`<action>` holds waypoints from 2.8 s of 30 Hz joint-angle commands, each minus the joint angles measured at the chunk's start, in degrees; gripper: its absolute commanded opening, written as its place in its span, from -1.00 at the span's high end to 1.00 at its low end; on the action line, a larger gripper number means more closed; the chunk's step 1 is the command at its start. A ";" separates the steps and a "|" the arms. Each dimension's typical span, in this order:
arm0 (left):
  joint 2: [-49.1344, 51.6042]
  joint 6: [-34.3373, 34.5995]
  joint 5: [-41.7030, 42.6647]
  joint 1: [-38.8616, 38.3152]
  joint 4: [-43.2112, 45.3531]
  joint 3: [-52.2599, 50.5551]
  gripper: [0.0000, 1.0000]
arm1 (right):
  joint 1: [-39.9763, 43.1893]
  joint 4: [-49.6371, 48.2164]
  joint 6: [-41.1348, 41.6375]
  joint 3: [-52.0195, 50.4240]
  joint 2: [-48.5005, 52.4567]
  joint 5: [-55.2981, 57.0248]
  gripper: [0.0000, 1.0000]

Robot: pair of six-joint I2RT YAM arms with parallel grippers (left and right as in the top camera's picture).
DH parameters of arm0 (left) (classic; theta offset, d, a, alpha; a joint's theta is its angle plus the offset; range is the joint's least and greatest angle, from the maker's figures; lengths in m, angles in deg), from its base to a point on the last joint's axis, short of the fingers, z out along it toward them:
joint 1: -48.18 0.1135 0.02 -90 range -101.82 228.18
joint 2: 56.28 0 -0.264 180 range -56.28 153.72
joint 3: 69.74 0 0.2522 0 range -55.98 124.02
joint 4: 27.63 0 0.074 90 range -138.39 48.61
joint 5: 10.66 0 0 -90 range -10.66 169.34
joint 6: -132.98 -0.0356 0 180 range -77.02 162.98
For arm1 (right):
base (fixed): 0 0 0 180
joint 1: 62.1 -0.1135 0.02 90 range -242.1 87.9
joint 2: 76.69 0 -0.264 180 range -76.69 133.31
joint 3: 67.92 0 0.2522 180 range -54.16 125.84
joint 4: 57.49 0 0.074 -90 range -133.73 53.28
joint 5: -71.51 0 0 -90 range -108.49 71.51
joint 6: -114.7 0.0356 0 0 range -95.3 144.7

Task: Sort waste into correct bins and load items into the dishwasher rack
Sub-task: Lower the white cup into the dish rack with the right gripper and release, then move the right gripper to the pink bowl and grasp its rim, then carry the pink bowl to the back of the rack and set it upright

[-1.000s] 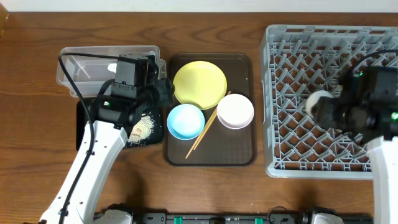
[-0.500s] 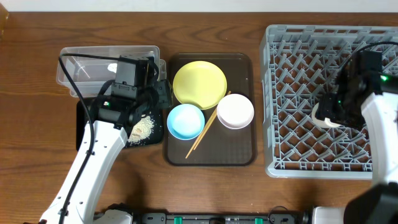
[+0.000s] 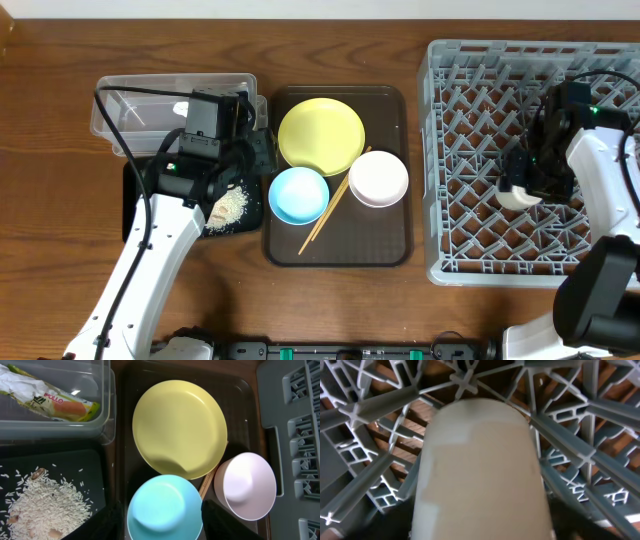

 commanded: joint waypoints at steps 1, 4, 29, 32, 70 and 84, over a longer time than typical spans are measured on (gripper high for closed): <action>0.24 -0.96 -0.72 0.20 -0.26 0.17 -0.07 | 1.75 -0.46 0.02 0.92 -0.02 0.39 -0.99; 0.24 -0.98 -0.72 0.20 -0.26 0.17 -0.07 | 1.75 -0.42 0.00 0.96 -0.17 -0.55 -0.99; 0.70 18.78 -24.70 2.97 -16.90 -0.70 -0.10 | -27.36 -21.00 -23.43 5.84 -0.66 -14.64 -0.36; 0.70 18.78 -24.68 3.41 -16.92 -0.70 -0.09 | -29.40 -21.38 -24.39 5.84 2.62 -12.55 -0.23; 0.70 18.75 -24.09 3.39 -16.87 -0.70 -0.18 | -28.46 -28.70 -18.34 6.16 -3.56 15.26 0.98; 0.70 18.75 -24.11 3.39 -16.87 -0.70 -0.26 | -23.17 -52.26 -18.53 5.97 -1.33 54.86 0.98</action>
